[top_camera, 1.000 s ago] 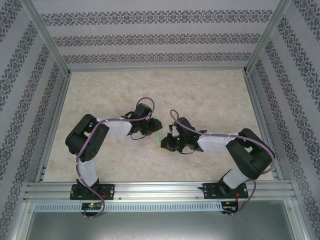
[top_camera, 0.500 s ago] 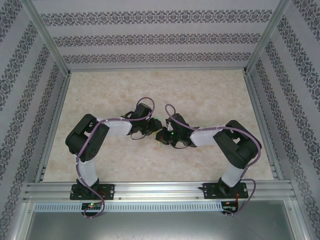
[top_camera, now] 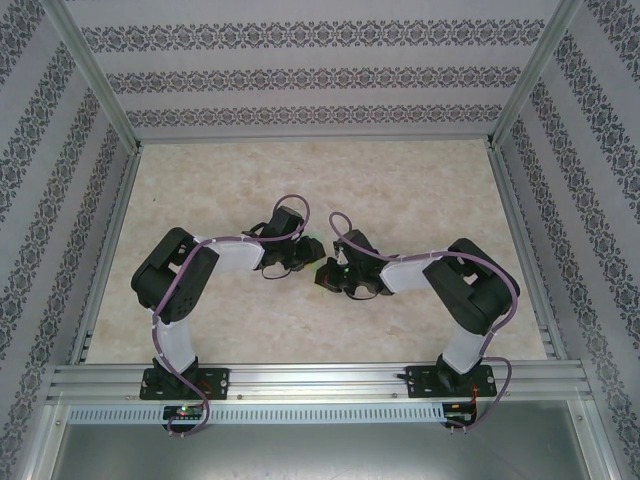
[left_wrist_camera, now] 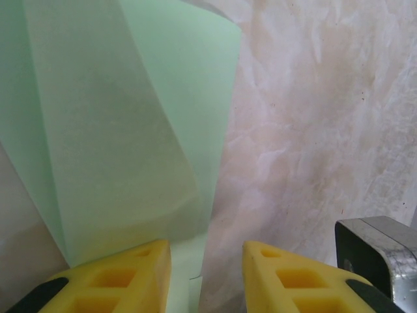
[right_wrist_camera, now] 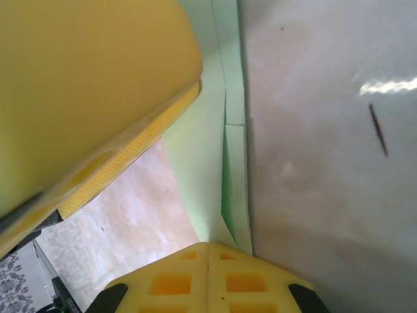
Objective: Fold a paper plane with a square sheet of paper (pick it up from the middle)
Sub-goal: Fold the wing for the fifth time at the center of the table.
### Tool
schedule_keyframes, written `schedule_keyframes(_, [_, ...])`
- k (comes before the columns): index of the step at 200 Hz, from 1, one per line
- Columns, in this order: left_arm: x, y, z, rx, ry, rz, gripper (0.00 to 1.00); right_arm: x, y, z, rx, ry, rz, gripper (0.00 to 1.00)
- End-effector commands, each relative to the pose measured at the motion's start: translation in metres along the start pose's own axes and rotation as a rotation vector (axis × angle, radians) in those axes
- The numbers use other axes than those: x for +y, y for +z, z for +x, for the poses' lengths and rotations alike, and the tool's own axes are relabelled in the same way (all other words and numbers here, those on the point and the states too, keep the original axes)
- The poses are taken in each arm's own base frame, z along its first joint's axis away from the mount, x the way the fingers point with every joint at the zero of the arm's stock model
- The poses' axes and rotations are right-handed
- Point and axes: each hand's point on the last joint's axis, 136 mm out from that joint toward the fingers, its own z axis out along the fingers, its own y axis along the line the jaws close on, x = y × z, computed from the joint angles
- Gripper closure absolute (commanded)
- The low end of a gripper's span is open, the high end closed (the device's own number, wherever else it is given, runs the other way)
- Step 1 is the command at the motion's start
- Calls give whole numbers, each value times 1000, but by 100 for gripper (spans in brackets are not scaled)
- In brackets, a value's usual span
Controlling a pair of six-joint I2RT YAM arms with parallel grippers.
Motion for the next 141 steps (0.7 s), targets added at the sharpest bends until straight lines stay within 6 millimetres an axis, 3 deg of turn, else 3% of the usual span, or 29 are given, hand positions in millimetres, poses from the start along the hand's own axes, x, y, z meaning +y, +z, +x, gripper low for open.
schedule_keyframes(1, [22,8,3,15,-29,-56,64,-48,-3,46,145,71,119,96])
schedule_keyframes(24, [26,9,3,16,-41,-68,64,-32,-7,50,164,34,63,94])
schedule_keyframes(44, [33,10,4,16,-54,-98,64,-29,-12,54,177,10,56,94])
schedule_keyframes(95, [31,9,7,25,-73,-90,64,-42,-22,70,220,17,66,94])
schedule_keyframes(118, [30,8,9,22,-80,-88,64,-23,-31,59,187,-20,29,93])
schedule_keyframes(141, [29,8,11,22,-89,-83,64,11,-40,37,121,-66,-32,92])
